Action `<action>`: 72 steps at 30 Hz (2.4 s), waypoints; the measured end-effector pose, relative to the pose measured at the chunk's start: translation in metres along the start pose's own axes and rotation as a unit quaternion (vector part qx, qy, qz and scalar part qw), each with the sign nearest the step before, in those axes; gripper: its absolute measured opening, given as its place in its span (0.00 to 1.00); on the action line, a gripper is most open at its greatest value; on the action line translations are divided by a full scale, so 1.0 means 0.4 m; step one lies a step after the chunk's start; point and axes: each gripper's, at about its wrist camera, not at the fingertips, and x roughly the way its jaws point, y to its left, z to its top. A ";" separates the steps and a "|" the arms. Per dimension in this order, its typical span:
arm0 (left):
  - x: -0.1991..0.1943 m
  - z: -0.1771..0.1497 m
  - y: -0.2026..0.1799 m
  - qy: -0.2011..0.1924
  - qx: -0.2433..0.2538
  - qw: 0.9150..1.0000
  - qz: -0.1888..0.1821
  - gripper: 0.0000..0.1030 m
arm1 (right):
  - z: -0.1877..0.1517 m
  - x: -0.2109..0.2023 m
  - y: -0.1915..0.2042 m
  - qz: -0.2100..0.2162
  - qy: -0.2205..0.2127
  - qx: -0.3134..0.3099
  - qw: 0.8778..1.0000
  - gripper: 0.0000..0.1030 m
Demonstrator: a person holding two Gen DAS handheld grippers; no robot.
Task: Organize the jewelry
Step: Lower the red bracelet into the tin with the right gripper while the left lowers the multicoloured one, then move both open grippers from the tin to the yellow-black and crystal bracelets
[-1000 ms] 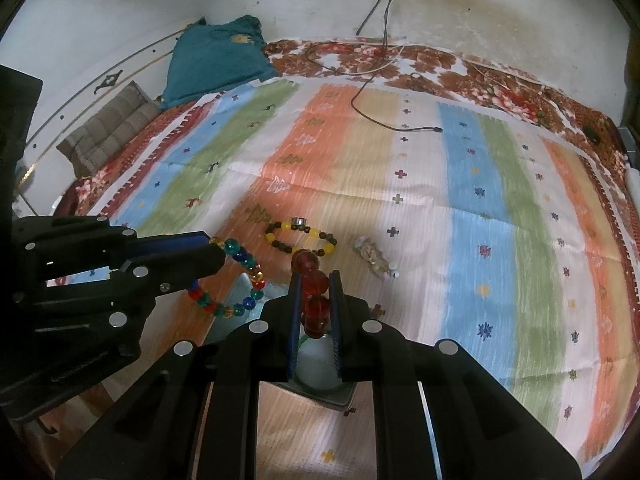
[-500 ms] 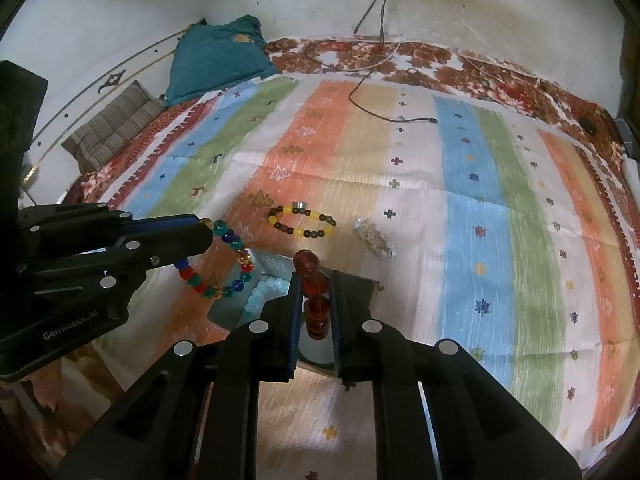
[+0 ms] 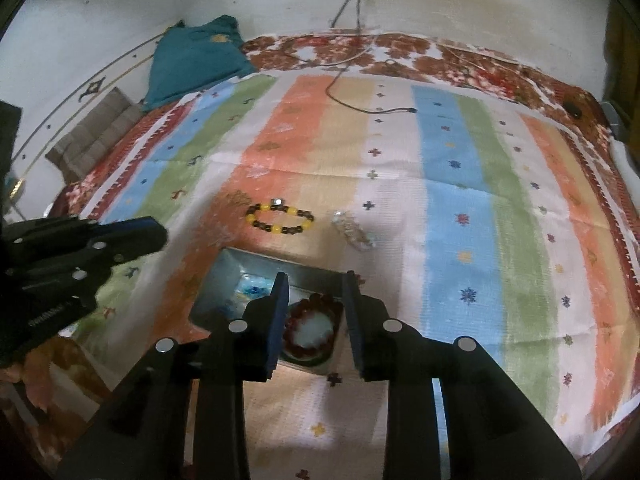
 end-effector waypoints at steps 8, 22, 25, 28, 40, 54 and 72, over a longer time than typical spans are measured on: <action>0.005 0.001 0.009 0.002 -0.005 1.000 0.004 0.22 | 0.001 0.009 -0.006 -0.001 0.009 0.004 1.000 0.35; 0.020 -0.004 0.013 0.008 -0.002 1.000 0.022 0.47 | 0.000 0.029 -0.015 -0.004 0.026 0.009 1.000 0.48; 0.021 -0.003 0.014 0.009 -0.002 1.000 0.021 0.48 | 0.000 0.031 -0.016 -0.004 0.028 0.010 1.000 0.52; 0.021 -0.003 0.015 0.010 -0.006 1.000 0.022 0.50 | 0.000 0.031 -0.016 -0.003 0.028 0.010 1.000 0.54; 0.029 0.001 0.029 0.013 -0.015 0.999 0.028 0.59 | 0.004 0.039 -0.020 -0.007 0.033 0.021 0.999 0.63; 0.053 0.010 0.043 0.021 -0.021 0.999 0.038 0.62 | 0.017 0.060 -0.032 -0.011 0.044 0.023 0.999 0.70; 0.185 0.095 0.132 0.074 -0.043 0.993 0.083 0.62 | 0.092 0.193 -0.093 -0.045 0.093 0.032 0.994 0.70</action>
